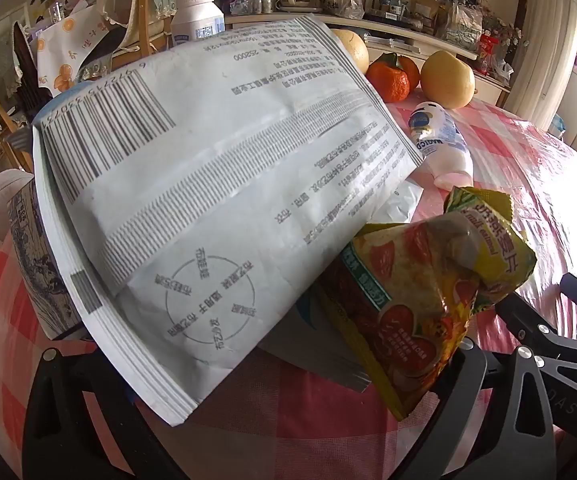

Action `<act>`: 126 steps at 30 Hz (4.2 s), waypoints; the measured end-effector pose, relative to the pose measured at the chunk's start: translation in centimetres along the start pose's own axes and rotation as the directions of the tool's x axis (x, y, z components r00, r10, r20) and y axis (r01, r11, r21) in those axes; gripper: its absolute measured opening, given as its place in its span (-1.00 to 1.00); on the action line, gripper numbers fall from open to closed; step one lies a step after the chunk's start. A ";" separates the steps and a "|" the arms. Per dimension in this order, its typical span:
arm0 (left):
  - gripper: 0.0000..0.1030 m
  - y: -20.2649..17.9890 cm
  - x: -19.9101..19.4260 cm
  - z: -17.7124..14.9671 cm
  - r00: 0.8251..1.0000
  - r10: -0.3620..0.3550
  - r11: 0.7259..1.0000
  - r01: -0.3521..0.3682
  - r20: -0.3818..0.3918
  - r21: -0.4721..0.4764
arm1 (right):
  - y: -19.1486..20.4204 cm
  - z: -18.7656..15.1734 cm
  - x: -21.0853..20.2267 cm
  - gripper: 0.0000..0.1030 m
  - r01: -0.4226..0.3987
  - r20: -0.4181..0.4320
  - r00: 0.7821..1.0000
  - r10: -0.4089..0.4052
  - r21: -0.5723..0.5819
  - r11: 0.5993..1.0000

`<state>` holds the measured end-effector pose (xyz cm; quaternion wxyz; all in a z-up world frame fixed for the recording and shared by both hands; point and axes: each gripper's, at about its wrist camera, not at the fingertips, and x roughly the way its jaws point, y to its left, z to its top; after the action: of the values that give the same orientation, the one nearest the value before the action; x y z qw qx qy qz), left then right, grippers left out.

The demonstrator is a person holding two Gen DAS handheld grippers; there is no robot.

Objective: Collect trash

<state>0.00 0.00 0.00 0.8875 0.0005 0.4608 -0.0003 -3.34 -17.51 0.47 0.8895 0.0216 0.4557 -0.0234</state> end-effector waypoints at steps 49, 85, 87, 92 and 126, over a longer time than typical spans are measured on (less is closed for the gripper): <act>0.90 8.0 -17.5 -6.9 0.980 -0.009 0.999 0.002 0.197 0.037 | 3.1 -9.7 -17.1 0.92 0.028 0.360 0.933 -0.006 -0.057 0.998; 0.90 9.9 -21.3 -9.0 0.964 0.012 1.000 -0.015 0.266 0.008 | 6.7 -12.9 -19.1 0.92 0.006 0.395 0.916 0.075 -0.202 0.979; 0.90 9.9 -21.3 -9.1 0.964 0.012 1.000 -0.015 0.267 0.010 | 6.8 -12.9 -19.1 0.92 0.009 0.394 0.916 0.075 -0.208 0.978; 0.90 9.4 -20.9 -9.1 0.965 0.017 0.999 -0.024 0.262 0.025 | 6.5 -12.7 -19.2 0.92 0.022 0.400 0.914 0.063 -0.205 0.978; 0.90 2.9 -14.8 -2.4 0.992 -0.024 0.907 -0.031 0.125 0.420 | 1.4 -4.9 -10.0 0.47 -0.421 0.184 0.894 0.408 0.034 0.907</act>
<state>-10.49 2.88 10.78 0.8942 0.1925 0.3921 -0.0980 -13.07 -15.60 5.75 0.9088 0.1484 0.3607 0.1482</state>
